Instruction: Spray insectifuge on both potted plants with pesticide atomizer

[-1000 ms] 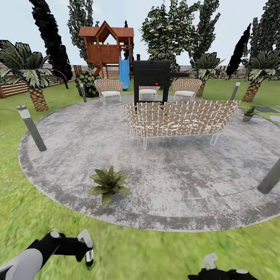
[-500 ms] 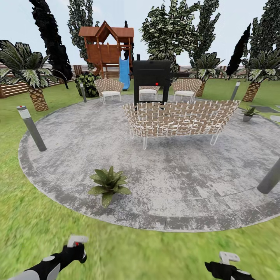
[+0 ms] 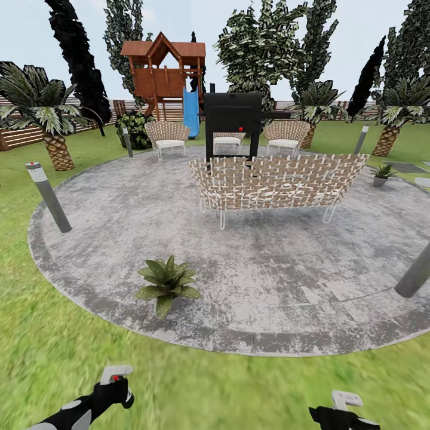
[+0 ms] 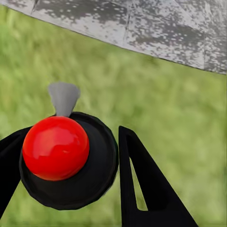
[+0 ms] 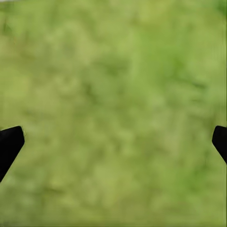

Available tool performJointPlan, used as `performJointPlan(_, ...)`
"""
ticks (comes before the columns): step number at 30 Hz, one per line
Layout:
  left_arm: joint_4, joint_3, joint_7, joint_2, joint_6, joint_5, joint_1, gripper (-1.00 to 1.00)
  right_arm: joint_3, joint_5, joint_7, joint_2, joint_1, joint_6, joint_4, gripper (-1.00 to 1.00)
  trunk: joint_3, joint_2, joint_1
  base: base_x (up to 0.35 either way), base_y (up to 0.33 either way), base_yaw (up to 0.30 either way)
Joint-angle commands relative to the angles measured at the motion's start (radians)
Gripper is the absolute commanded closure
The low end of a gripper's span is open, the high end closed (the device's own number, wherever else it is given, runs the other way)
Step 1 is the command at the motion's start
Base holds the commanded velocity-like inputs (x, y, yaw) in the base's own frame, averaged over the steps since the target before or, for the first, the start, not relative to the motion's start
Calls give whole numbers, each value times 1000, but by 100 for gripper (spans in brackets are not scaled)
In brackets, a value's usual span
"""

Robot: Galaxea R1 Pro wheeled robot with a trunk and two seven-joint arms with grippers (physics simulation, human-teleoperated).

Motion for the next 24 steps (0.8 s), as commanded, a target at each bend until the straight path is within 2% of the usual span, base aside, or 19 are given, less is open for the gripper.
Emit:
performJointPlan(1, 1, 9, -2, 0, -4, -10, 0, 100, 8, -10, 4, 2, -1, -3, 1, -100, -1, 0, 0, 0, 0, 0)
performJointPlan(7, 1, 8, -2, -12, -4, -11, 6, 100, 8, -10, 4, 18, -1, -3, 1, -100, -1, 0, 0, 0, 0, 0)
performJointPlan(24, 1, 9, -1, -13, -17, -10, 20, 100, 8, -10, 4, 21, -1, -3, 1, -100, -1, 0, 0, 0, 0, 0)
